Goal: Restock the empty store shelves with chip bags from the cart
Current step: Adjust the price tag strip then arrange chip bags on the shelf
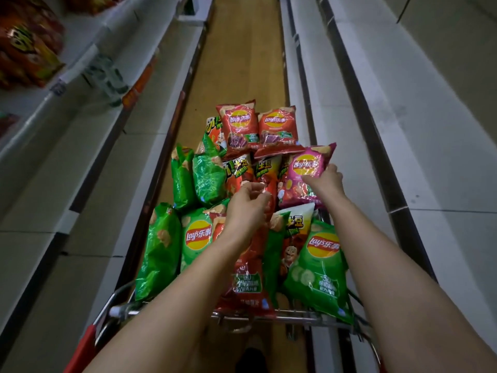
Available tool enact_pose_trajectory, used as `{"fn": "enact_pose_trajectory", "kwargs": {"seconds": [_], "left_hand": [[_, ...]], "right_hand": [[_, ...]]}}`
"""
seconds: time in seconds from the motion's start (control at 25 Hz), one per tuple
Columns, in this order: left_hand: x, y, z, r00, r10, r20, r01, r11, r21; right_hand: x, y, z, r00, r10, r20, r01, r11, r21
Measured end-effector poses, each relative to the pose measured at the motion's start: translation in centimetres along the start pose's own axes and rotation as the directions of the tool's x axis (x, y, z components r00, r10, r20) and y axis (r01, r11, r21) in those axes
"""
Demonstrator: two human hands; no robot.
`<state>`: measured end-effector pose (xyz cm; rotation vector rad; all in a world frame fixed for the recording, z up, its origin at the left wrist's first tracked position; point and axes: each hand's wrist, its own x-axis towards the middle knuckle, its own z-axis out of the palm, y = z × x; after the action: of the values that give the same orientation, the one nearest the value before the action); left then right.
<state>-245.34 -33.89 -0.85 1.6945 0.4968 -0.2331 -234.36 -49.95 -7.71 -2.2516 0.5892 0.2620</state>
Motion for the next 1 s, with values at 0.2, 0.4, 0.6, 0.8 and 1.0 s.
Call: {"fn": "enact_pose_trajectory", "kwargs": {"seconds": [0.2,0.4,0.6,0.8,1.0], "left_hand": [[1.3,-0.3,0.3,1.0,-0.023,0.005,0.023,1.0,0.008],[1.5,-0.4,0.2,0.999,-0.034,0.014,0.034,0.999,0.016],[-0.8,-0.4,-0.5,0.999,-0.005,0.053,0.006,1.0,-0.025],[-4.6,-1.0,-2.2,0.993,0.059,0.1,-0.051,0.996,-0.076],[-10.4,-2.0,-5.4,0.977,0.196,0.087,-0.188,0.978,-0.093]], "right_hand": [[1.8,0.6,2.3,0.995,0.08,0.051,-0.073,0.989,-0.126],[1.0,0.9,2.6,0.996,-0.06,-0.069,0.045,0.977,-0.208],[-2.0,0.9,0.3,0.957,-0.14,-0.256,0.099,0.981,-0.167],[-7.1,1.0,-2.3,0.893,-0.149,-0.424,0.213,0.971,0.107],[-20.1,-0.2,-3.3,0.884,-0.269,-0.381,0.404,0.849,0.34]]}}
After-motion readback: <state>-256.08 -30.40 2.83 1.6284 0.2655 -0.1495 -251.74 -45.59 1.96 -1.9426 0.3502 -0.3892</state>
